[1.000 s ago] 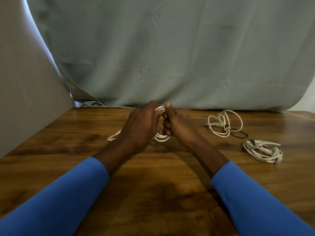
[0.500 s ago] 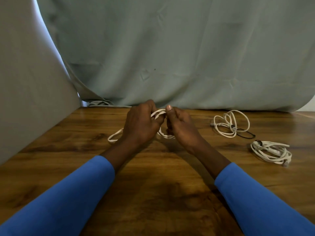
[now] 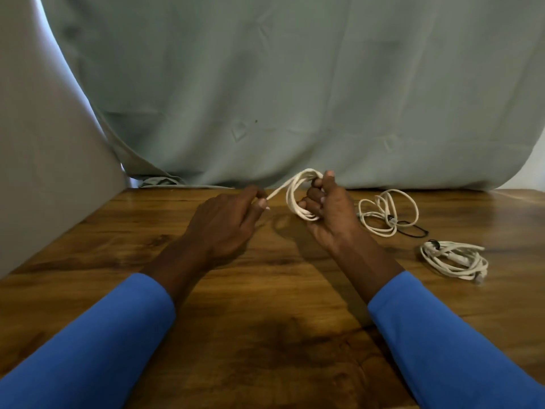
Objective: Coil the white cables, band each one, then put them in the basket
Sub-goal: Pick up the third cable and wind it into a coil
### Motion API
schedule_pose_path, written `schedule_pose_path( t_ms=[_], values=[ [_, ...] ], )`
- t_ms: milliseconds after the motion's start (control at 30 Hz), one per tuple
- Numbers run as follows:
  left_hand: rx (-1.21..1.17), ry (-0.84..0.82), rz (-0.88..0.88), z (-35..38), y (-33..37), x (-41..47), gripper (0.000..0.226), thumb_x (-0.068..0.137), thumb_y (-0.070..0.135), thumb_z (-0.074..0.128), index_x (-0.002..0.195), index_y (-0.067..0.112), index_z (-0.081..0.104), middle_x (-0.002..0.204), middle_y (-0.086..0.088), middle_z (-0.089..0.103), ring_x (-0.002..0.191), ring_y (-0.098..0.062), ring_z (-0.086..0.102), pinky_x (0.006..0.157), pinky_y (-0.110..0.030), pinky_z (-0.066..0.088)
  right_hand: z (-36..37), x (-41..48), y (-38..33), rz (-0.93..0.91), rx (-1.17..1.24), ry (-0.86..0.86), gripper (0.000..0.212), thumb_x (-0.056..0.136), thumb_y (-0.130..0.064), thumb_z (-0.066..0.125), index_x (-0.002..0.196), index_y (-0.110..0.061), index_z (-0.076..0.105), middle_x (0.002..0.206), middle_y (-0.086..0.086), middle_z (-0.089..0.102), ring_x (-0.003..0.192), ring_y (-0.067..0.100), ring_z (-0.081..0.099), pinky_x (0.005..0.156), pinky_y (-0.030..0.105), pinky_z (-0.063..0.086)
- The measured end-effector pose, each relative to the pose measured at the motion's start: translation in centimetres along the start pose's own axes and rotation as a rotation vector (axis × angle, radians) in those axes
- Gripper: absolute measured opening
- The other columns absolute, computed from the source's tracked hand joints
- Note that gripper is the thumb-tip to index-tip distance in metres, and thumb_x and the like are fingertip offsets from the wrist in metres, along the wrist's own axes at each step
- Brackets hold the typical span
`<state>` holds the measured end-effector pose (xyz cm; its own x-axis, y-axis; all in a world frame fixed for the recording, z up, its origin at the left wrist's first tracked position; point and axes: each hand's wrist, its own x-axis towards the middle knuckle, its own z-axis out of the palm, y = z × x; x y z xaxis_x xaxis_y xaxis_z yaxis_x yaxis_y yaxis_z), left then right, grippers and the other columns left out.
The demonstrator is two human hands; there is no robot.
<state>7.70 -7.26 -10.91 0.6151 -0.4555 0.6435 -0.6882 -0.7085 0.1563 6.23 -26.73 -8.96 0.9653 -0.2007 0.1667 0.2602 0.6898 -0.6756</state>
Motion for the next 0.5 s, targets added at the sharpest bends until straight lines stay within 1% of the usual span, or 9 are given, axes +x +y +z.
schedule_pose_path(
  t_ms=[67,133,200,267,333,367,400,433,500],
  values=[
    [0.176,-0.088,-0.013,0.2,0.7,0.0,0.037,0.108,0.054,0.026,0.122,0.038,0.056,0.098,0.003,0.071,0.087,-0.024,0.065,0.069,-0.036,0.034,-0.8,0.7,-1.3,0.008,0.167,0.067,0.044,0.112,-0.031,0.032,0.071,-0.016,0.041,0.038,-0.007,0.026,0.026,0.005,0.021,0.04,0.018,0.031],
    [0.228,-0.186,0.032,1.0,1.8,-0.1,0.037,0.107,0.054,0.026,0.129,0.039,0.052,0.111,0.003,0.071,0.093,-0.022,0.063,0.074,-0.037,0.037,-1.7,1.2,-2.6,-0.014,0.273,0.131,0.045,0.111,-0.025,0.03,0.067,-0.018,0.036,0.036,-0.006,0.028,0.026,0.006,0.022,0.048,0.02,0.032],
    [0.272,-0.225,0.126,1.8,2.6,-0.1,0.038,0.105,0.051,0.033,0.14,0.038,0.043,0.127,0.0,0.066,0.109,-0.025,0.061,0.083,-0.039,0.042,-2.4,1.3,-3.5,-0.039,0.342,0.161,0.051,0.11,-0.023,0.028,0.06,-0.016,0.037,0.035,-0.004,0.029,0.026,0.008,0.026,0.056,0.023,0.036],
    [0.26,-0.247,0.189,2.4,3.4,0.0,0.044,0.104,0.045,0.042,0.147,0.035,0.037,0.13,-0.001,0.063,0.114,-0.025,0.058,0.087,-0.037,0.042,-3.1,1.7,-4.3,-0.077,0.393,0.191,0.054,0.11,-0.023,0.026,0.058,-0.015,0.037,0.035,-0.002,0.032,0.027,0.01,0.032,0.058,0.024,0.04],
    [0.041,-0.205,0.208,2.7,4.2,-0.1,0.039,0.103,0.038,0.051,0.141,0.036,0.048,0.117,0.01,0.065,0.105,-0.013,0.058,0.084,-0.029,0.042,-4.2,2.3,-5.1,-0.125,0.454,0.253,0.048,0.111,-0.022,0.022,0.066,-0.014,0.037,0.036,-0.001,0.036,0.028,0.011,0.038,0.054,0.024,0.046],
    [-0.161,-0.144,0.174,2.6,4.6,-0.3,0.026,0.103,0.033,0.055,0.128,0.037,0.061,0.103,0.015,0.066,0.094,-0.007,0.059,0.078,-0.025,0.044,-4.8,2.6,-5.6,-0.152,0.472,0.279,0.047,0.112,-0.022,0.02,0.07,-0.013,0.039,0.038,0.0,0.041,0.03,0.011,0.043,0.053,0.024,0.049],
    [-0.428,-0.097,0.088,2.6,4.9,-0.5,0.015,0.104,0.03,0.057,0.109,0.033,0.071,0.09,0.014,0.068,0.081,-0.007,0.062,0.071,-0.027,0.045,-5.4,2.7,-6.0,-0.182,0.467,0.306,0.048,0.113,-0.023,0.019,0.074,-0.011,0.044,0.043,0.001,0.048,0.036,0.012,0.05,0.054,0.025,0.052],
    [-0.721,-0.069,-0.037,2.4,5.1,-0.5,0.024,0.105,0.027,0.055,0.091,0.028,0.074,0.076,0.009,0.068,0.069,-0.011,0.063,0.064,-0.031,0.046,-5.9,2.8,-6.3,-0.208,0.415,0.334,0.049,0.113,-0.026,0.019,0.08,-0.008,0.05,0.054,0.004,0.058,0.049,0.014,0.06,0.061,0.026,0.056],
    [-1.121,-0.02,-0.232,1.8,5.5,-0.4,0.043,0.108,0.026,0.048,0.072,0.017,0.07,0.059,-0.004,0.058,0.058,-0.023,0.062,0.056,-0.03,0.046,-6.5,2.7,-6.2,-0.242,0.107,0.414,0.044,0.113,-0.031,0.021,0.101,-0.004,0.055,0.089,0.009,0.069,0.087,0.019,0.068,0.09,0.034,0.054]
  ],
)
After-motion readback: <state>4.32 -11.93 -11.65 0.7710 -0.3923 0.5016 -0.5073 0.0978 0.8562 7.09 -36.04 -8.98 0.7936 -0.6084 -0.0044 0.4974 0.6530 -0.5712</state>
